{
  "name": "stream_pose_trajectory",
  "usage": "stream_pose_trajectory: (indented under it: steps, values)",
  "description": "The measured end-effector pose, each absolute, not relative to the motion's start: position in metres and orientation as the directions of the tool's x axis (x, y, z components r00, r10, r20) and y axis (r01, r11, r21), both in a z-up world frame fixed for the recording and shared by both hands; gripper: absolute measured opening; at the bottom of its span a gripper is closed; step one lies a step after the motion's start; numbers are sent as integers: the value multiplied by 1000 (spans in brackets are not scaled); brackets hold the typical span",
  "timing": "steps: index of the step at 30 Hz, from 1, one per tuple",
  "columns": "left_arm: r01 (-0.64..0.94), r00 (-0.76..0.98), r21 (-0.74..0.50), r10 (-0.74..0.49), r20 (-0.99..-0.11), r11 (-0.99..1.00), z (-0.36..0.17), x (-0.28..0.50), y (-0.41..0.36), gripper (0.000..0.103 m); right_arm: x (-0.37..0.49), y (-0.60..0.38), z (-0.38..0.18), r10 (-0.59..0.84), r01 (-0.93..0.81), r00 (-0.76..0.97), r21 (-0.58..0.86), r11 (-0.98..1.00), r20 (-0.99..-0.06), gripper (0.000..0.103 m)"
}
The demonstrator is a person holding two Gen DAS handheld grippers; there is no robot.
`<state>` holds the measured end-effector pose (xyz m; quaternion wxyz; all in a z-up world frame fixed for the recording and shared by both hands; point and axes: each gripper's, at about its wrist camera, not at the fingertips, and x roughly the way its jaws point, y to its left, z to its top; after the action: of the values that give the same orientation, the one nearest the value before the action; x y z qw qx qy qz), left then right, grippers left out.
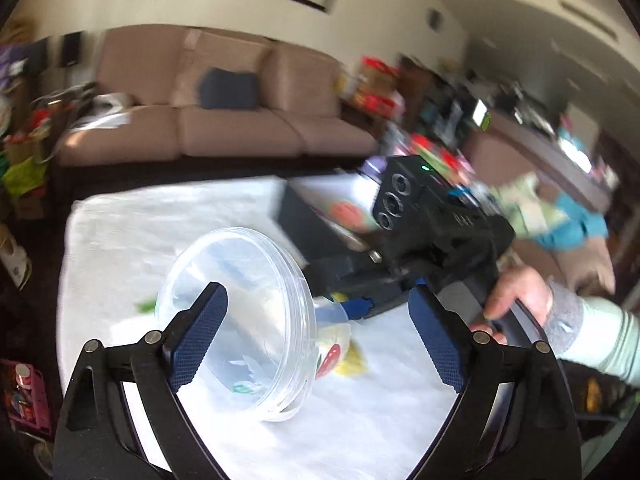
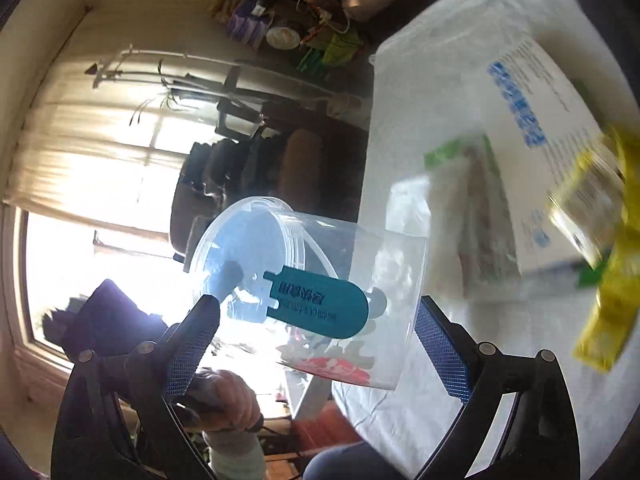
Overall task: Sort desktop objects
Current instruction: 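Lower the clear cup onto the table and open the left gripper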
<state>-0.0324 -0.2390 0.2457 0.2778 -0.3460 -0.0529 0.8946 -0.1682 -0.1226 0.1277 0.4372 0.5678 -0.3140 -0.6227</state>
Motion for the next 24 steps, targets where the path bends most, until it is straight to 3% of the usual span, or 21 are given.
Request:
stream_pose_trajectory:
  steps: [5, 11, 15, 18, 24]
  values:
    - [-551, -480, -309, 597, -643, -775, 221, 17, -116, 95, -89, 4, 86, -931, 10, -46, 932, -363, -362, 102]
    - [-560, -387, -322, 584, -714, -764, 181, 43, -14, 95, -44, 97, 30, -914, -107, -92, 916, -386, -396, 103]
    - [-534, -360, -300, 533, -765, -791, 149, 42, 23, 96, -33, 126, -3, -890, -142, -71, 887, -439, -451, 103]
    - [-524, -367, -302, 530, -764, -797, 143, 50, 34, 96, -26, 143, -9, -898, -135, -72, 897, -422, -434, 103]
    - [-515, -293, -390, 585, -757, -763, 143, 54, 49, 96, -18, 177, 11, -812, -45, -78, 816, -577, -578, 103]
